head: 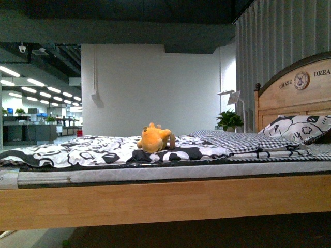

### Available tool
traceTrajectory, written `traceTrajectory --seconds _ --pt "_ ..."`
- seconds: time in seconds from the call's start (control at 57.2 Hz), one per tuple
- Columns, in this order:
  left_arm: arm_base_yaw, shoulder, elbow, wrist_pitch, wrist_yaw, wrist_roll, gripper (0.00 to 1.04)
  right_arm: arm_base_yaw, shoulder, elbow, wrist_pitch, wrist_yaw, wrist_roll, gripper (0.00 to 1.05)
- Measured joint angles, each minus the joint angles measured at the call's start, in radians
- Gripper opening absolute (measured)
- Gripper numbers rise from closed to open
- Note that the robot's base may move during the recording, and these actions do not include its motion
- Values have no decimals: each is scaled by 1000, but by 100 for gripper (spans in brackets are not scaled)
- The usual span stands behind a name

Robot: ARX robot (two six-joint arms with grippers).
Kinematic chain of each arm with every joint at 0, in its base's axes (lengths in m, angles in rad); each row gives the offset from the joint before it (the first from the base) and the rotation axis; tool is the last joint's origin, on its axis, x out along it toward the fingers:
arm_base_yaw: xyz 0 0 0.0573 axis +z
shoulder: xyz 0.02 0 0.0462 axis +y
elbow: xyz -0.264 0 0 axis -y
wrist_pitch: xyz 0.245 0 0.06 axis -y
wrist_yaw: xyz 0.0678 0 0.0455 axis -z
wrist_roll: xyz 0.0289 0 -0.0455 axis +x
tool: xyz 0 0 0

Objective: Put away toys

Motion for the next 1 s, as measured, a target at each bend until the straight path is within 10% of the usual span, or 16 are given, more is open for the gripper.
traceTrajectory --seconds 0.996 --pt "0 0 0 0 0 0 98 0 0 0 0 0 0 98"
